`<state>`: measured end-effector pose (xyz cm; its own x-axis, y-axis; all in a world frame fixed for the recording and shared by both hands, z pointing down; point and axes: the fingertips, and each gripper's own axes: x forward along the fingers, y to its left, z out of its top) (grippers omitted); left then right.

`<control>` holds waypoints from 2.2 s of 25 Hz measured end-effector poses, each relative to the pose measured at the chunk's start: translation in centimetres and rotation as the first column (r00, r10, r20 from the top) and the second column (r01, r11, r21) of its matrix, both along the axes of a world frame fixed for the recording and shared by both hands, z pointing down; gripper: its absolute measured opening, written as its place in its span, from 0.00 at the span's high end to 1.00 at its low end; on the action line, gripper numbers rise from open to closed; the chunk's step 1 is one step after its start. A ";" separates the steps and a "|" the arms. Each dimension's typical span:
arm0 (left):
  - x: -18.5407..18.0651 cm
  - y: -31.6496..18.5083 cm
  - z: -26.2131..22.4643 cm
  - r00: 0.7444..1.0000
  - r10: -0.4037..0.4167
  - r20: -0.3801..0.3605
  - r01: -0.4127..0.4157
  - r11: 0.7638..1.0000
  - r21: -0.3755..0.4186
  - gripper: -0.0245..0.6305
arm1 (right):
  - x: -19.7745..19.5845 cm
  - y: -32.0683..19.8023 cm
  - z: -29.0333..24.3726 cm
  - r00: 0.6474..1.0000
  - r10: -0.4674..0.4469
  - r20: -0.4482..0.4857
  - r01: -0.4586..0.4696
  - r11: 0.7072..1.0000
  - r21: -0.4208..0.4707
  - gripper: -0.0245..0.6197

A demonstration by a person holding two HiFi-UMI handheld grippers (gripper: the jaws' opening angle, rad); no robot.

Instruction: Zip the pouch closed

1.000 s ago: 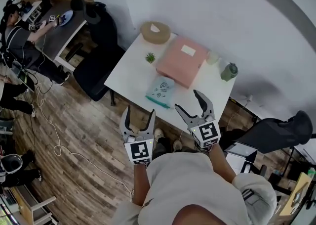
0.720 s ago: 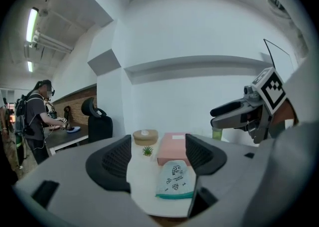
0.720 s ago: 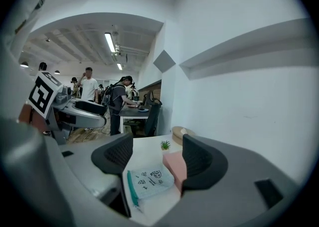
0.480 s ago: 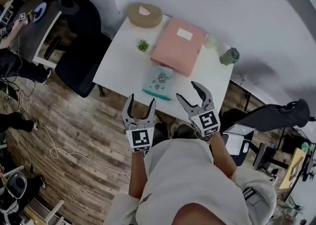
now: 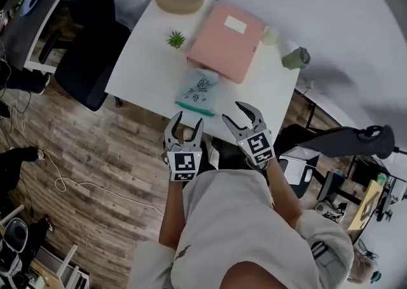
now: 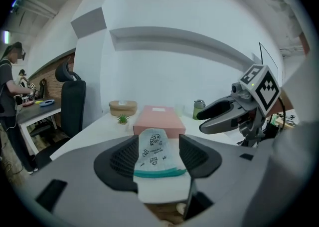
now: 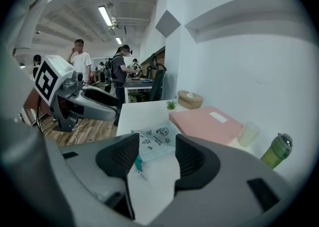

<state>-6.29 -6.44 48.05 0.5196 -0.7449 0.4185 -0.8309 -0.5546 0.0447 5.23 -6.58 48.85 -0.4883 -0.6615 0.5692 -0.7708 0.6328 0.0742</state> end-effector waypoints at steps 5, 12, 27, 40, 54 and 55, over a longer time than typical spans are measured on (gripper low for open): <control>2.2 1.1 3.7 1.000 0.012 0.026 -0.010 0.997 -0.077 0.61 | 0.0 0.4 3.3 0.996 -0.087 -0.019 0.086 0.994 -0.064 0.64; 4.3 2.6 8.2 0.998 0.017 0.061 -0.006 0.985 -0.173 0.65 | 0.2 1.2 7.3 0.981 -0.189 -0.037 0.181 0.973 -0.145 0.70; 8.4 3.8 14.1 0.992 0.043 0.118 -0.006 0.953 -0.303 0.73 | 0.1 2.4 12.7 0.933 -0.358 -0.026 0.339 0.904 -0.260 0.77; 9.7 3.7 16.2 0.989 0.032 0.143 0.021 0.936 -0.353 0.79 | -0.9 2.8 14.5 0.908 -0.420 0.017 0.403 0.860 -0.314 0.95; 9.3 3.4 16.7 0.978 0.081 0.194 -0.007 0.935 -0.354 0.96 | -1.0 3.3 14.1 0.905 -0.420 0.064 0.417 0.846 -0.332 0.95; 9.3 3.4 16.6 0.977 0.086 0.193 -0.012 0.934 -0.357 0.96 | -0.9 3.3 14.1 0.905 -0.421 0.059 0.415 0.847 -0.332 0.95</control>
